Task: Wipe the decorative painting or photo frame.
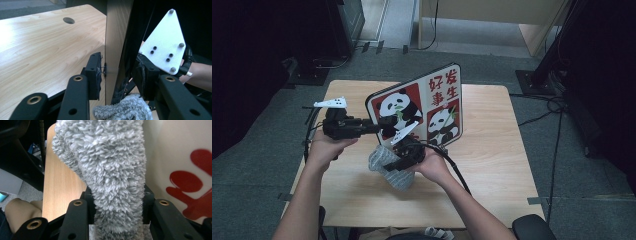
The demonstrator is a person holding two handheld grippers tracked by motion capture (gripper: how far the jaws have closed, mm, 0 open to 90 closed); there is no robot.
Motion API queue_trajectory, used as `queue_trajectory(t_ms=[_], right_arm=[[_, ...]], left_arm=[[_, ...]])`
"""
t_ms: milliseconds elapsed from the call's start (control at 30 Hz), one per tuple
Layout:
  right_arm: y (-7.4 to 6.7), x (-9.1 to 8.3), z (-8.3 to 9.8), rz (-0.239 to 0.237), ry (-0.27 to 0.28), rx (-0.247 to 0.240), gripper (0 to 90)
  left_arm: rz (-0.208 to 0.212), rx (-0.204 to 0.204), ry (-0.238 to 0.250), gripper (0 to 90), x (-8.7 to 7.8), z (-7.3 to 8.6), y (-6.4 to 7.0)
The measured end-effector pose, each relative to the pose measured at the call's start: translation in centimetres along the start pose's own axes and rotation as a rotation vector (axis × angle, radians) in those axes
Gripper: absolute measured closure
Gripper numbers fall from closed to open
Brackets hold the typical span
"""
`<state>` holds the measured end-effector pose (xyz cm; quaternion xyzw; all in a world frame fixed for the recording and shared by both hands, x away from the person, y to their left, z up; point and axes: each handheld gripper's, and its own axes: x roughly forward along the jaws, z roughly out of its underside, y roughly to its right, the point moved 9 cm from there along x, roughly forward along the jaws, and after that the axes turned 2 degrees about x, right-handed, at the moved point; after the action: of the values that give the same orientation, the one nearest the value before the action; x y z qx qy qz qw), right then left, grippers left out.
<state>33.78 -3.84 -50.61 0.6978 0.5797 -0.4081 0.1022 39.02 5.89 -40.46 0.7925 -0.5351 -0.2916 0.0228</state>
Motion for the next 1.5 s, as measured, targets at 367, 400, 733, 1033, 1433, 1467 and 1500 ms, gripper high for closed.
queue_trajectory(t_ms=[367,400,733,1033,1433,1467,1500], right_arm=[[0.4,0.5,1.0,-0.001,-0.005,0.010,63.1],[0.4,0.6,1.0,-0.001,-0.006,0.009,63.1],[0.7,0.8,1.8,0.000,-0.018,0.011,63.4],[1.1,0.4,2.4,0.002,-0.030,0.008,64.1],[1.3,-1.0,3.2,0.028,-0.038,0.001,64.8],[1.2,-1.2,3.2,0.030,-0.037,-0.007,64.8],[1.0,-1.4,3.1,0.030,-0.034,-0.013,64.9]], left_arm=[[0.031,-0.013,-0.005,71.1,0.3,0.1,0.0],[0.033,-0.011,-0.006,71.1,0.3,0.1,0.0],[0.040,-0.005,-0.004,76.8,0.3,0.0,0.1],[0.039,-0.005,-0.002,76.9,0.3,0.0,0.2],[0.035,-0.009,-0.004,76.8,0.3,0.0,0.1],[0.036,-0.010,-0.004,76.8,0.3,0.0,0.2],[0.036,-0.008,-0.005,76.8,0.3,0.0,0.1]])
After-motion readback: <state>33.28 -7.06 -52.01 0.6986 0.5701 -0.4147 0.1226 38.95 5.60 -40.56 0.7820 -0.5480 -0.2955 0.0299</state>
